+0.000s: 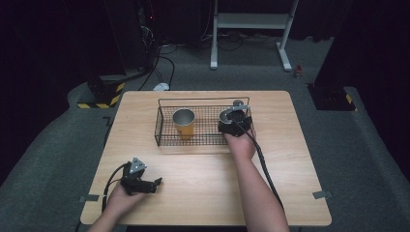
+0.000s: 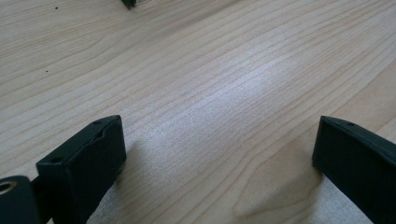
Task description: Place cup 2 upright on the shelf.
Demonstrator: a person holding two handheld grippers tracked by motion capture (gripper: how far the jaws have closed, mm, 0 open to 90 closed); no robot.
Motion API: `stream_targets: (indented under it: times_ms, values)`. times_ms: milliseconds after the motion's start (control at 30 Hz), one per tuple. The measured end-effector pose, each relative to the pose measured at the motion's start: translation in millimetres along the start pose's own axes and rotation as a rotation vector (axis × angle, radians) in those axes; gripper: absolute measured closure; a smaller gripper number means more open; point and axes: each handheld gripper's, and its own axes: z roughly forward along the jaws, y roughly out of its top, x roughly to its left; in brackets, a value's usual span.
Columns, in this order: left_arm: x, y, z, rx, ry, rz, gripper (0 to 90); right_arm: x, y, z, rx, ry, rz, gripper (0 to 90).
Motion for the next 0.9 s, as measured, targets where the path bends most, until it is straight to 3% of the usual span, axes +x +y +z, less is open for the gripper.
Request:
stream_targets:
  times_ms: [900]
  values:
    - [-0.1, 0.0, 0.0, 0.001, -0.002, -0.001, 2.9, -0.3, -2.8, 7.2, 0.055, 0.007, -0.002, 18.1]
